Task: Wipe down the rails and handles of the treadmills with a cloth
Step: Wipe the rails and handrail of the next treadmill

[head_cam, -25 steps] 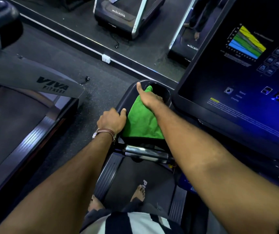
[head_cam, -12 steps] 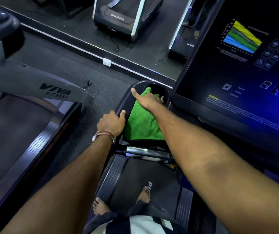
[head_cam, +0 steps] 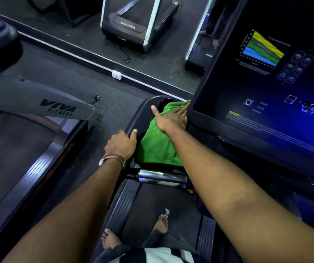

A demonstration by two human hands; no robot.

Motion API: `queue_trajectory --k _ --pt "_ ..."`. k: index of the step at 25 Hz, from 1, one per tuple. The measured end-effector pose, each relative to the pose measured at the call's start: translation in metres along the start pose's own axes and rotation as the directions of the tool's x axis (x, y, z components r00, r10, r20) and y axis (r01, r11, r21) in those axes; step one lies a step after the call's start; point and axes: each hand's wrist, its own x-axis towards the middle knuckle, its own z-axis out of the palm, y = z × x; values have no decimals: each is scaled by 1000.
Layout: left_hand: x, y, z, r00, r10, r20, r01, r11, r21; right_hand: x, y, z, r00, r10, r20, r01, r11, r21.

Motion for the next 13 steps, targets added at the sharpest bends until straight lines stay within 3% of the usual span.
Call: queue_trajectory --k 3,6,7,8,10,12,13 --pt "0 -1 1 1000 9 5 -9 1000 -4 17 -10 -5 983 -173 -65 173 985 -8" --pt "2 1 1 1000 10 -1 -10 1000 13 20 -17 0 850 -526 -31 526 851 3" --pt "2 2 0 1000 12 2 -12 1000 10 12 -15 5 813 -582 -9 582 813 13" --pt "2 2 0 1000 10 4 -10 1000 3 2 -11 12 808 -589 1 589 808 5" --pt "3 1 0 1000 4 8 -4 1000 -9 -19 2 25 878 -473 -69 473 881 -16" --pt "2 0 -1 1000 6 12 -6 1000 -12 -26 6 31 965 -221 -142 231 971 64" --pt "2 1 -1 1000 9 11 -8 1000 -13 -21 2 24 991 -94 -96 108 982 153"
